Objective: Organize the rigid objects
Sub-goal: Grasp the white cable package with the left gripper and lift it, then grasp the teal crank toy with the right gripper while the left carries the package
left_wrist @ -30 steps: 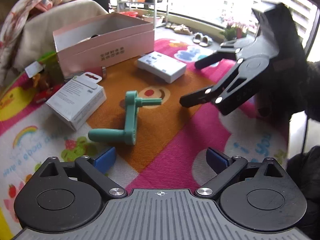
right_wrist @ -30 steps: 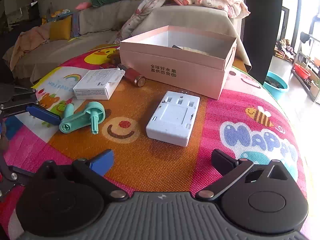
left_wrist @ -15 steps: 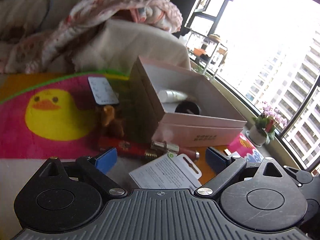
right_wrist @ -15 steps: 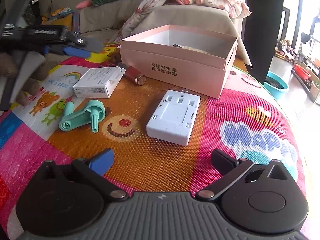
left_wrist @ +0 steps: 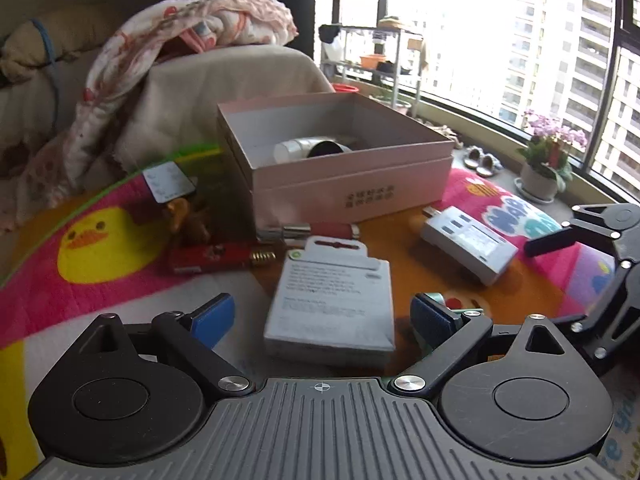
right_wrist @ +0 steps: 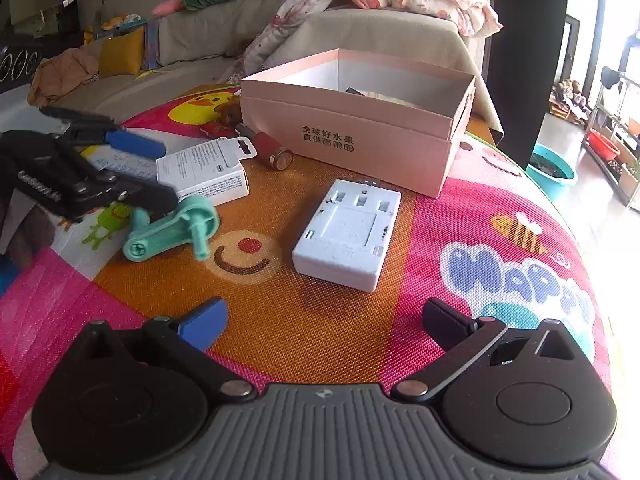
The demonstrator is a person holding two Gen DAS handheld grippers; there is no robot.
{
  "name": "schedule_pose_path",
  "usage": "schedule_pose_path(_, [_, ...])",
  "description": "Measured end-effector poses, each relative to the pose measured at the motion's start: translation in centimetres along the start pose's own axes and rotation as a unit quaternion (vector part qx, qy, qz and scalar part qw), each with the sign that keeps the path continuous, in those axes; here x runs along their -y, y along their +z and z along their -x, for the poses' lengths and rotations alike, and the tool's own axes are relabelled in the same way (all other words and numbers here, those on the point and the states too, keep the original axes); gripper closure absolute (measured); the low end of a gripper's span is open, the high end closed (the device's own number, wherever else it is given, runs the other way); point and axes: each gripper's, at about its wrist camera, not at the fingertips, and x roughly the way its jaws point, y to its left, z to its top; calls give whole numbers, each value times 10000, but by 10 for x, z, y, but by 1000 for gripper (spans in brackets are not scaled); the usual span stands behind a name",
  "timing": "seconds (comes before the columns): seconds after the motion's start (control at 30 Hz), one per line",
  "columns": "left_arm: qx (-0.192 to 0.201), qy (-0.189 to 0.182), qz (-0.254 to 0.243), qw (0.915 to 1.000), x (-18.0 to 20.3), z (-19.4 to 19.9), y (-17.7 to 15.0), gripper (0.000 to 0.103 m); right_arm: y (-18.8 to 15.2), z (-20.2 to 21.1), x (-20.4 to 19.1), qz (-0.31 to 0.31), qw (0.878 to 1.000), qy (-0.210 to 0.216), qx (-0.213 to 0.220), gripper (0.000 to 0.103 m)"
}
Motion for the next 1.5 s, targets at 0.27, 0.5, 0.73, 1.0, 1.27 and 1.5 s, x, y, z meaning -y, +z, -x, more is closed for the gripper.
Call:
schedule_pose_path(0.27, [-268, 15, -34, 9996, 7, -18, 0, 5, -1, 0, 1, -22, 10000, 20, 18, 0])
schedule_pose_path(0.5, [-99, 293, 103, 9995, 2, -29, -1, 22, -1, 1, 0, -11, 10000, -1, 25, 0])
schedule_pose_path(0.73, [-138, 142, 16, 9998, 7, 0, -20, 28, -1, 2, -1, -12, 10000, -47, 37, 0])
schedule_pose_path(1.0, [-373, 920, 684, 9927, 9, 59, -61, 28, -1, 24, -40, 798, 9944, -185, 663, 0])
schedule_pose_path(1.27, [-494, 812, 715, 9929, 13, 77, -70, 28, 19, -4, -95, 1940, 9783, 453, 563, 0])
schedule_pose_path(1.5, [-361, 736, 805, 9934, 11, 83, -71, 28, 46, -33, -88, 1540, 9823, 1055, 165, 20])
